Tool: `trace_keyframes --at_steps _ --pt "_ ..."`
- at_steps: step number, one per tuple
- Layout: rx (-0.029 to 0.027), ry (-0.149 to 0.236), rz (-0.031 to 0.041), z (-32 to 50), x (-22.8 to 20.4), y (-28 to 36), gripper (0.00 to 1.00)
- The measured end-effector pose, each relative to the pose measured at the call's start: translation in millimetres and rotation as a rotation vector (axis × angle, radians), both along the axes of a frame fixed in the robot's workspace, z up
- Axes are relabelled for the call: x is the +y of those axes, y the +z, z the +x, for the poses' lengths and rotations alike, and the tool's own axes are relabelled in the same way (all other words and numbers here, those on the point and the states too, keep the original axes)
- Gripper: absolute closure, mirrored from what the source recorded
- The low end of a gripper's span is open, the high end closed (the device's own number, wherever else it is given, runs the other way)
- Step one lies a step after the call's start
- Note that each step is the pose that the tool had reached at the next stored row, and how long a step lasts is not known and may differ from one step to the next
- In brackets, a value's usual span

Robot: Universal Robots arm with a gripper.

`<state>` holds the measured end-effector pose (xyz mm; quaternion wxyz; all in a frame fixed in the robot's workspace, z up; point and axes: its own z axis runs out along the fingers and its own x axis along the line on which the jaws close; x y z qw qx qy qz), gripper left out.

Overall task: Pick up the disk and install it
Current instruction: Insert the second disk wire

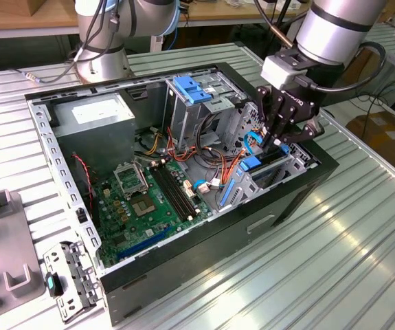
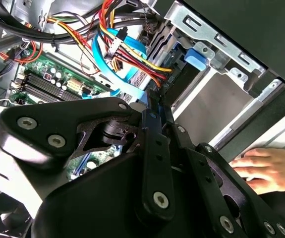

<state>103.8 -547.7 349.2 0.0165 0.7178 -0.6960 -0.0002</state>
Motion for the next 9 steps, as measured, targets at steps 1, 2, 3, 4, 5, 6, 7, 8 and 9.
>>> trace_keyframes --at_steps 1,2,3,4,5,6,7,8,9 --pt "-0.0001 0.0 0.0016 0.0 -0.1 -0.6 0.84" --pt "-0.0002 0.0 0.0029 0.0 -0.2 -1.2 0.84" --pt "-0.0003 0.0 0.0051 -0.1 -0.5 -2.1 0.84" --pt "-0.0004 0.0 0.0064 -0.1 -0.6 -2.7 0.84" --pt "-0.0005 0.0 0.0076 -0.1 -0.8 -3.3 0.84" --pt "-0.0005 0.0 0.0088 -0.1 -0.9 -3.8 0.84" --pt "-0.0006 0.0 0.0098 -0.2 -1.0 -4.2 0.84" --pt "-0.0006 0.0 0.0099 -0.2 -1.1 -4.3 0.84" --pt "-0.0006 0.0 0.0098 -0.2 -1.1 -4.4 0.84"
